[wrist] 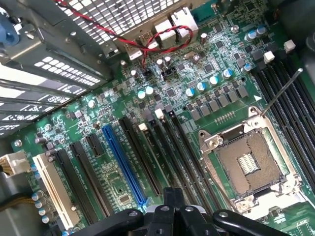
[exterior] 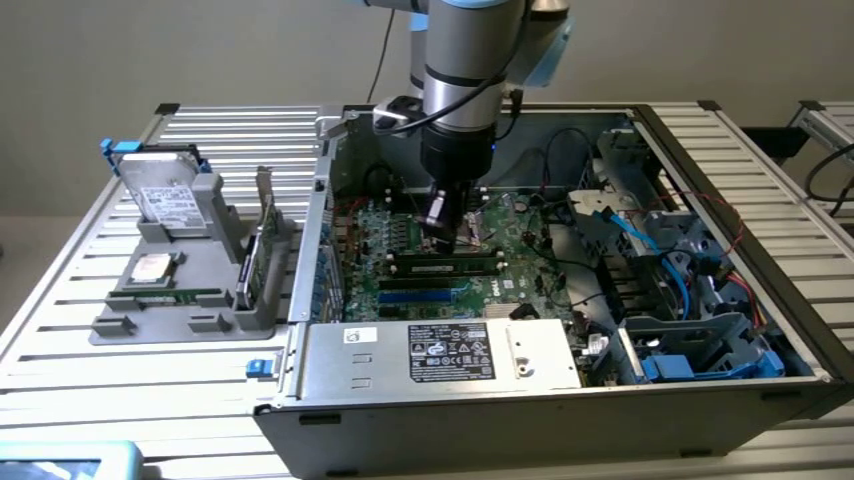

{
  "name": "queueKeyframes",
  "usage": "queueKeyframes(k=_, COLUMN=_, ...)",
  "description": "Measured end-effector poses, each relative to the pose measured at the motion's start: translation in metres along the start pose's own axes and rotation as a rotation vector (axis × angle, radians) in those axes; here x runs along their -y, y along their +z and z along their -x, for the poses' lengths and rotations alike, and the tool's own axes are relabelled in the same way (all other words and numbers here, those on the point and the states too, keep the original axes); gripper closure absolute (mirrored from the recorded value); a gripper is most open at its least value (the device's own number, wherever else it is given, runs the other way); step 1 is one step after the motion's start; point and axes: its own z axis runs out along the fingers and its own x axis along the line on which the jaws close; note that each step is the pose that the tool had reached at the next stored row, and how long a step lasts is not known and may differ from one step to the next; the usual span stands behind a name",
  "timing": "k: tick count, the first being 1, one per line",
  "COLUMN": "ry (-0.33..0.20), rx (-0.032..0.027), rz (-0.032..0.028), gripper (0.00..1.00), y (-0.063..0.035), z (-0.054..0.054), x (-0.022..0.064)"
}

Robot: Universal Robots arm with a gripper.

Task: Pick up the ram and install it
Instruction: 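Press down the ram until it locks into place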

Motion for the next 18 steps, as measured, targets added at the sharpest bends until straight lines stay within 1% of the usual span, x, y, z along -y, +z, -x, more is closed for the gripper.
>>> queueKeyframes(k=6, ry=0.07, rx=-0.0047, rz=0.0038, gripper=0.89, y=0.0, z=0.0, x=0.0)
queueKeyframes(k=9, ry=0.103, rx=-0.0088, rz=0.0039, gripper=0.89, y=0.0, z=0.0, x=0.0)
queueKeyframes(k=11, ry=0.122, rx=-0.0121, rz=0.0025, gripper=0.89, y=0.0, z=0.0, x=0.0001)
queueKeyframes(k=13, ry=0.141, rx=-0.0153, rz=0.0, gripper=0.89, y=0.0, z=0.0, x=0.0)
queueKeyframes(k=15, ry=0.158, rx=-0.0182, rz=-0.0044, gripper=0.89, y=0.0001, z=0.0, x=0.0)
queueKeyframes(k=18, ry=0.183, rx=-0.0223, rz=-0.015, gripper=0.89, y=0.0, z=0.0, x=0.0)
